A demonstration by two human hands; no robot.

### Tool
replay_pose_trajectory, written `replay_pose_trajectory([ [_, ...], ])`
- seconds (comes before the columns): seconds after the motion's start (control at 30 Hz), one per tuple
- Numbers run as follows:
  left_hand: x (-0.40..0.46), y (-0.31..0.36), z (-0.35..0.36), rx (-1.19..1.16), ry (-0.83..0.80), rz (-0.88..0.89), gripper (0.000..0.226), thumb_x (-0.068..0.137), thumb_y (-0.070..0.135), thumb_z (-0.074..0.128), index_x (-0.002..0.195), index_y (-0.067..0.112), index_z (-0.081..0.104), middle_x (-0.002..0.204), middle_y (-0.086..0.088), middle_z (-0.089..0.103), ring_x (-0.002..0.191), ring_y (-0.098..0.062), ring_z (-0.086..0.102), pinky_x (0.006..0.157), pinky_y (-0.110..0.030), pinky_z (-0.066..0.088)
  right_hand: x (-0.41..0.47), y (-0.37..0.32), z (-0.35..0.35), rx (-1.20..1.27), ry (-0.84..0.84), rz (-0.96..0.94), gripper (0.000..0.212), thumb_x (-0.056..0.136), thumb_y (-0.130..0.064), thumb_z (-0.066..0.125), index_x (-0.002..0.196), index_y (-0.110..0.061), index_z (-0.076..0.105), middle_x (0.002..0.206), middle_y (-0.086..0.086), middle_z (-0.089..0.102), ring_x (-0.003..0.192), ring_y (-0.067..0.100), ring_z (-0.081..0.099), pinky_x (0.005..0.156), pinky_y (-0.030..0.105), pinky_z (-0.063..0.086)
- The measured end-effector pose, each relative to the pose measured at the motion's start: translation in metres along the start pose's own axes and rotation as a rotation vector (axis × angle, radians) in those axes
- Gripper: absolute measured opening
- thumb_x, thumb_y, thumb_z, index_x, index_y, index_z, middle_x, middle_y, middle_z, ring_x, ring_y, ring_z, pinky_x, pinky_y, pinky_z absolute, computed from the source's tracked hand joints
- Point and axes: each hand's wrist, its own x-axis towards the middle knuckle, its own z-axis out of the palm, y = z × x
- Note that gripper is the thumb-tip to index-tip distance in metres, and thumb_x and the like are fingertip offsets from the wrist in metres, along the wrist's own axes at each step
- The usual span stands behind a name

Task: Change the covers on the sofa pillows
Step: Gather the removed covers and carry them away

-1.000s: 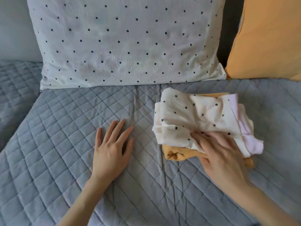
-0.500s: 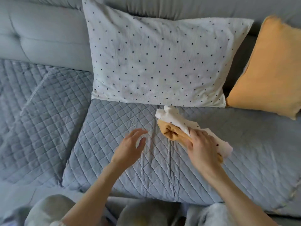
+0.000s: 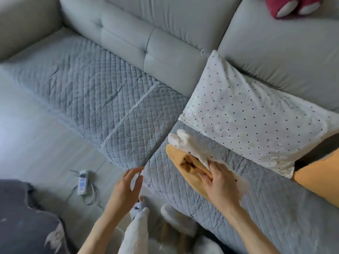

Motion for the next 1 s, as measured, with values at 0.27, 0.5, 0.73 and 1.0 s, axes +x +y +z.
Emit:
replay_pose_trajectory([
  [0.27,-0.024,-0.078,-0.123,-0.102,0.213,-0.18,0.027,0.094,0.014,0.05,0.119,0.018,0.06,0.116,0.01,0.059,0.103,-0.008,0.057,0.086,-0.02,0.04,0.044,-0.169,0.045,0.098,-0.177,-0.182,0.025,0.079,-0.023,0.073,0.097,-0.008,0.066,0.086,0.007,0.068,0.078,0.024,0.062,0.068,0.032,0.048],
  [0.5,-0.077,-0.146,-0.234,-0.045,0.3,-0.326,0.027,0.093,0.012,0.052,0.117,0.019,0.061,0.108,0.006,0.065,0.097,-0.015,0.063,0.077,-0.025,0.044,0.049,-0.279,0.081,0.202,-0.351,-0.282,0.024,0.085,-0.027,0.062,0.104,-0.012,0.064,0.095,0.004,0.068,0.09,0.024,0.061,0.069,0.022,0.034],
  [0.73,-0.14,-0.169,-0.252,-0.31,0.561,-0.564,0.022,0.096,0.021,0.047,0.111,0.033,0.059,0.103,0.016,0.063,0.099,-0.008,0.061,0.087,-0.026,0.048,0.051,-0.34,0.096,0.158,-0.432,-0.405,0.027,0.075,-0.023,0.047,0.095,-0.013,0.063,0.082,0.006,0.064,0.081,0.03,0.058,0.07,0.034,0.04],
  [1.0,-0.142,-0.182,-0.252,-0.439,0.593,-0.671,0.025,0.096,0.025,0.047,0.098,0.049,0.052,0.103,0.018,0.064,0.099,0.0,0.059,0.082,-0.014,0.043,0.081,-0.396,0.107,0.207,-0.523,-0.419,0.031,0.078,-0.028,0.047,0.1,-0.013,0.063,0.08,-0.003,0.055,0.077,0.022,0.052,0.066,0.027,0.032],
])
